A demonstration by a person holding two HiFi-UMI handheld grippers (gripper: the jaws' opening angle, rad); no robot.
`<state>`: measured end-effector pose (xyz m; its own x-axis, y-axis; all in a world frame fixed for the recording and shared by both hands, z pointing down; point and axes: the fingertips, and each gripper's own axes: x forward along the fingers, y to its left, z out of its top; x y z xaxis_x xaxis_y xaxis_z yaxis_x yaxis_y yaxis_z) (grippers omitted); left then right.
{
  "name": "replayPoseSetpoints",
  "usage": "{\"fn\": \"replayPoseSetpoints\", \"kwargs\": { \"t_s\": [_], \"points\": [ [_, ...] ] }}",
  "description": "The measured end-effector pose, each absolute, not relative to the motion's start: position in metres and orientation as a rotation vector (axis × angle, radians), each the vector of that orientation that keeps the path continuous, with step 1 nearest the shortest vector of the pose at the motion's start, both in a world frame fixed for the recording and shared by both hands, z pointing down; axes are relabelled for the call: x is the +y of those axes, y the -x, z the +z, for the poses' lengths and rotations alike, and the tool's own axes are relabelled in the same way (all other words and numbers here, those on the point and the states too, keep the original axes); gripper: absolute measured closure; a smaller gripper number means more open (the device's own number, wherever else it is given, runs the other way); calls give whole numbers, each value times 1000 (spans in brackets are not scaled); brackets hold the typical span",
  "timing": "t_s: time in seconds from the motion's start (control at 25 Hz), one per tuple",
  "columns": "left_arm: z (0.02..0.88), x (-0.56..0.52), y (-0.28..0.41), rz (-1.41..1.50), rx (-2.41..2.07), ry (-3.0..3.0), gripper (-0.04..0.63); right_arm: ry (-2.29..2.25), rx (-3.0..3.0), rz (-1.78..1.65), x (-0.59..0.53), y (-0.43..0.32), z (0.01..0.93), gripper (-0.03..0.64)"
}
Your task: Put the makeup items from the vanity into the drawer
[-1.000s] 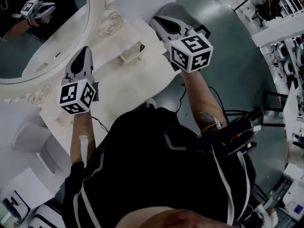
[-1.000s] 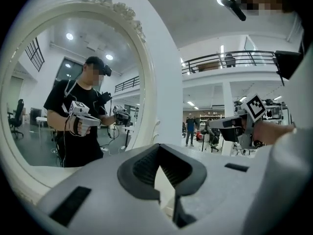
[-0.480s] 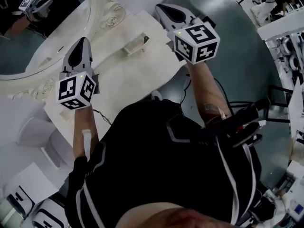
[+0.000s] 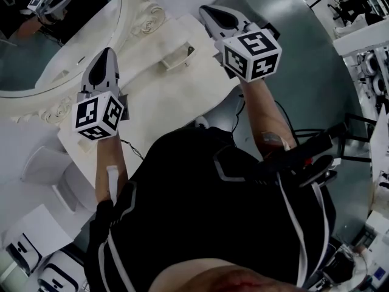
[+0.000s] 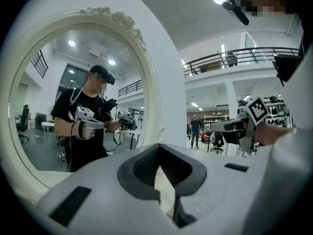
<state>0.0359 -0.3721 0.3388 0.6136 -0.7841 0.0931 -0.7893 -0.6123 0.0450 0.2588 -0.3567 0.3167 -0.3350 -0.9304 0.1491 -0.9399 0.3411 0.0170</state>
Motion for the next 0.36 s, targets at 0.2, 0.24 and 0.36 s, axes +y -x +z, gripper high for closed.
{"fn": "replayPoseSetpoints", "kwargs": {
  "t_s": [0.2, 0.24, 0.36],
  "points": [
    [339, -371, -35, 108, -1353, -2745, 592, -1722, -2455, 107, -358, -259, 318, 612],
    [340, -371, -35, 113, -1354, -2746, 592, -1723, -2454, 109, -358, -260, 318, 612],
    [342, -370, -36, 125, -1352, -2748, 592, -1727, -2453, 113, -357, -261, 320, 612]
  ]
}}
